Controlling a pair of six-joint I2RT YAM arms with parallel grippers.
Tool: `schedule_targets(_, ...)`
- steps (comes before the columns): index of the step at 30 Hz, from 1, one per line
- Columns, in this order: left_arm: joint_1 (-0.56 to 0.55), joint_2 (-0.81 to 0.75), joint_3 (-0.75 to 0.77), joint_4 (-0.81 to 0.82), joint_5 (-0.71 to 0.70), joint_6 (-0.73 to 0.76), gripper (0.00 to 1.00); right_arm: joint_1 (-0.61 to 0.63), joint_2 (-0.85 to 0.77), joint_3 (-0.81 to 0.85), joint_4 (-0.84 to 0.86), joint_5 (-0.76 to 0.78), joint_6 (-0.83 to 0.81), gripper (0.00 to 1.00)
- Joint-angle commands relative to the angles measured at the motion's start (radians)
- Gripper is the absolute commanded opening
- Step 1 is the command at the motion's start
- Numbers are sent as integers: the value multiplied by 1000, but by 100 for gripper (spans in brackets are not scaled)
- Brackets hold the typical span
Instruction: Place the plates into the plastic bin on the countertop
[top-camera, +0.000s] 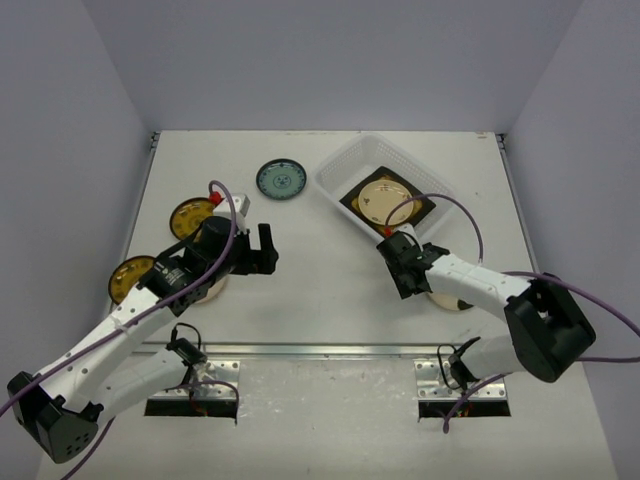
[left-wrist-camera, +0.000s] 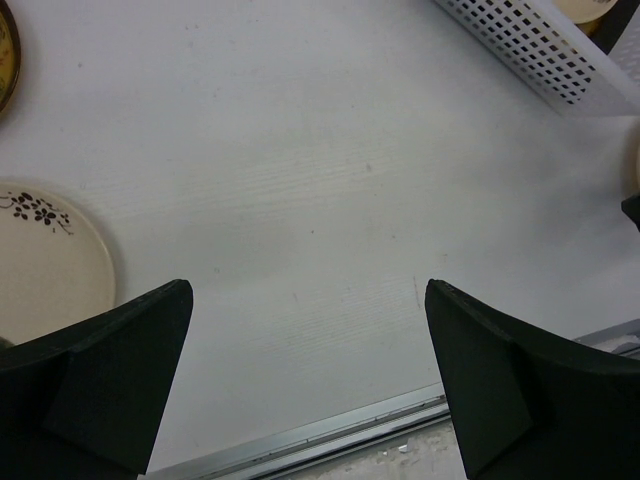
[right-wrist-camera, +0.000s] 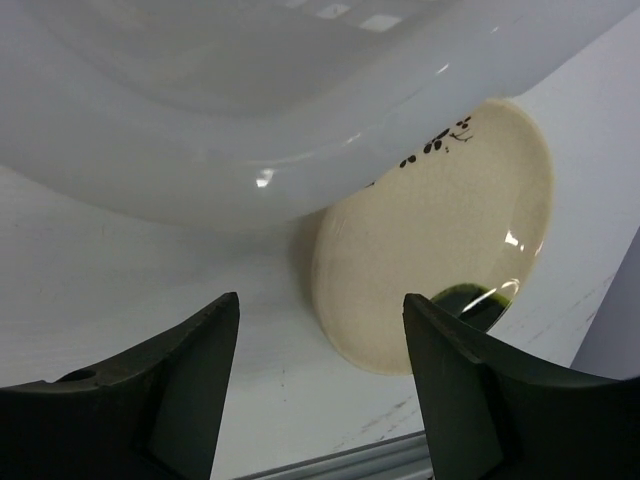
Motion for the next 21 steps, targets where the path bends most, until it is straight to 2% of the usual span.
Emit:
schedule_targets(1, 3, -20, -2, 81, 43, 38, 100, 3, -66, -73, 176, -25, -100, 67)
schedule_targets(4, 4, -22, -2, 85, 57, 41, 100, 5, -44, -103, 200, -37, -96, 66)
schedule_targets(12, 4, -51, -10, 94, 71, 43, 100, 2, 53, -76, 189, 57, -58, 59)
schedule_targets(16, 3, -67, -13, 99, 86, 47, 100, -13, 35, -88, 191, 78, -51, 52)
schedule_targets(21, 4, -83, -14, 102, 95, 49, 100, -51, 21, -101, 210, 27, -86, 44)
